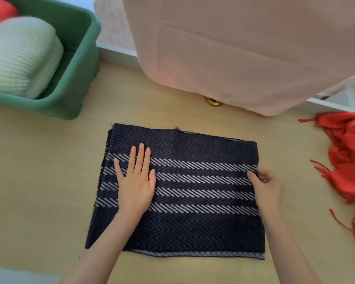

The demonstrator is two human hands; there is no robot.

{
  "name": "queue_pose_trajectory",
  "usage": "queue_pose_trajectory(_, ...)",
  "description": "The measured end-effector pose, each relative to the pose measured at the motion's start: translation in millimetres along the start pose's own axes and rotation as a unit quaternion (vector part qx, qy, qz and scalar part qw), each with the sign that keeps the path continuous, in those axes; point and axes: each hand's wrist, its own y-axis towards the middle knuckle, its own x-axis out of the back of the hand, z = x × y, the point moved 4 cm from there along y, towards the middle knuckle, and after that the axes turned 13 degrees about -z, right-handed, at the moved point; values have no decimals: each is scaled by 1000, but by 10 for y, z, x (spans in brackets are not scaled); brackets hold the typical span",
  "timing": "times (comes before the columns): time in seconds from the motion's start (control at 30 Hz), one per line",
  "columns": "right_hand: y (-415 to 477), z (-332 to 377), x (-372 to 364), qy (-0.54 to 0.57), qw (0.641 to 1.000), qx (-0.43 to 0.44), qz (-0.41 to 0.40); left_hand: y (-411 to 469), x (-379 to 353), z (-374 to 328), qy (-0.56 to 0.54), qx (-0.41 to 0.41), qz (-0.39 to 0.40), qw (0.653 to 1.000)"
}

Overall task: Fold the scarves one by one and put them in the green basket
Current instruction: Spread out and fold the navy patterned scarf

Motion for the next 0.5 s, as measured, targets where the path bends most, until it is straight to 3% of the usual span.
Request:
queue_pose_trajectory(0.1, -346, 339, -43, -20, 994, 101, -21, 1, 18, -7, -10, 3, -3, 1000)
queue_pose_trajectory(0.23, -1209, 510, -469, -91, 948, 279, 124, 2, 25, -3, -11, 2, 1, 1000)
queue_pose_trajectory(0.3, -1490, 524, -516, -100, 923, 345, 136, 4, 28, 3, -12, 2, 0, 1000)
queue_pose_trajectory(0.4, -1312, 476, -309, -14, 943, 328, 51, 10, 26, -1, -15, 5, -1, 1000)
queue_pose_trajectory(0.5, -949, 251, -277, -35, 969, 237, 55, 8, 21, 1, -15, 7, -1, 1000)
